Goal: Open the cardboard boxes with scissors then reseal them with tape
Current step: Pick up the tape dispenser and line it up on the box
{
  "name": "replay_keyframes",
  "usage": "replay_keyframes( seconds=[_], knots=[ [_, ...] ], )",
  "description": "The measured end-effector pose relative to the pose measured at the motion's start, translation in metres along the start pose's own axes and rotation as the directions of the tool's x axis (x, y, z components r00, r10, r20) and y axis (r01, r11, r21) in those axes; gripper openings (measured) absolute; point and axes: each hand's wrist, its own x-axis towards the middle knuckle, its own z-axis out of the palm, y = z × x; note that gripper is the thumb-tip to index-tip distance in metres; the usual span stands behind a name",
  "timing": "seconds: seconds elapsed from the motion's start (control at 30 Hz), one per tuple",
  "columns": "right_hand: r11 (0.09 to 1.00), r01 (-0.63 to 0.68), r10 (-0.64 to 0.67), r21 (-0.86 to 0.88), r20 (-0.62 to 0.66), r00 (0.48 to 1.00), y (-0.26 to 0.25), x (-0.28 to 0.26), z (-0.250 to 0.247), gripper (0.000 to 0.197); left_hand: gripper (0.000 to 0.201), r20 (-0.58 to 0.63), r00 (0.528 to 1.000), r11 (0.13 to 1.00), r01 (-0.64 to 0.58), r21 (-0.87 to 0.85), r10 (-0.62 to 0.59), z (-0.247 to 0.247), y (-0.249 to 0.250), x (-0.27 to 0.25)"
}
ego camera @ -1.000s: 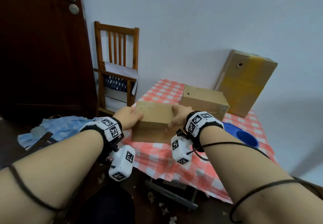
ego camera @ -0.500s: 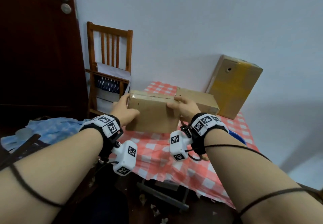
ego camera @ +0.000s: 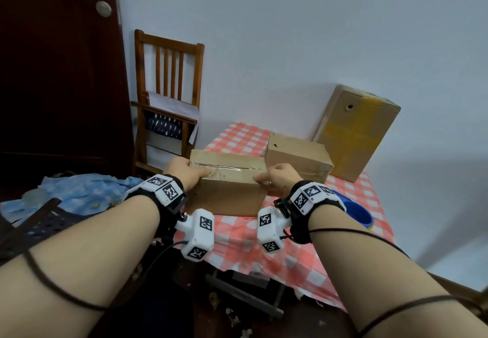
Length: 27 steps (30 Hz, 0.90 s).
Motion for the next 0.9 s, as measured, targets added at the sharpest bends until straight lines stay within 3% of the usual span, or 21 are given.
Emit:
replay_keyframes(
  seconds=[0.13, 0.23, 0.37, 0.5, 0.57, 0.63, 0.67, 0.73, 0.77, 0.83, 0.9],
  knots=[
    [0.997, 0.023, -0.027, -0.068, -0.051, 0.998, 0.001, -0.005, 0.001, 0.049, 0.020, -0.081, 0.991, 0.991, -0.112, -0.077, 0.106, -0.003, 0.000, -0.002],
    [0.988, 0.072, -0.090, -0.138, -0.128, 0.988, 0.006, -0.005, 0.001, 0.069, 0.020, -0.079, 0.992, 0.982, -0.111, -0.155, 0.100, -0.004, 0.004, 0.000],
    [0.975, 0.163, -0.176, -0.149, -0.080, 0.981, 0.002, -0.006, 0.001, 0.035, 0.028, -0.069, 0.997, 0.963, -0.056, -0.265, 0.039, -0.004, 0.008, 0.004],
    [0.978, 0.203, -0.205, -0.044, -0.071, 0.976, -0.003, -0.013, -0.002, 0.033, 0.028, -0.119, 0.984, 0.968, -0.155, -0.196, 0.133, -0.007, 0.007, -0.001],
    [0.982, 0.166, -0.162, 0.086, -0.058, 0.985, -0.009, -0.015, -0.008, 0.008, 0.022, -0.128, 0.984, 0.960, -0.150, -0.238, 0.122, -0.010, 0.006, 0.003],
    [0.969, 0.105, -0.092, 0.224, -0.068, 0.993, -0.012, -0.012, -0.013, 0.012, 0.024, -0.126, 0.992, 0.924, -0.075, -0.375, 0.029, -0.012, 0.010, 0.009],
    [0.960, 0.080, -0.064, 0.270, -0.069, 0.996, -0.014, -0.011, -0.012, 0.007, 0.035, -0.097, 0.995, 0.901, -0.022, -0.434, -0.023, -0.012, 0.013, 0.008],
    [0.951, 0.069, -0.047, 0.302, -0.077, 0.996, -0.014, -0.010, -0.011, 0.021, 0.064, -0.021, 0.996, 0.884, 0.068, -0.462, -0.088, -0.011, 0.020, 0.006],
    [0.946, 0.082, -0.053, 0.313, -0.099, 0.994, -0.015, -0.009, -0.010, 0.021, 0.065, -0.015, 0.995, 0.888, 0.078, -0.454, -0.095, -0.010, 0.021, 0.005],
    [0.932, 0.108, -0.061, 0.345, -0.144, 0.988, -0.016, -0.007, -0.010, 0.012, 0.045, -0.032, 0.995, 0.893, 0.070, -0.444, -0.094, -0.007, 0.022, 0.007],
    [0.906, 0.101, -0.045, 0.411, -0.146, 0.988, -0.016, -0.004, -0.012, 0.022, 0.014, -0.046, 0.997, 0.909, 0.037, -0.416, -0.061, -0.007, 0.022, 0.008]
  ],
)
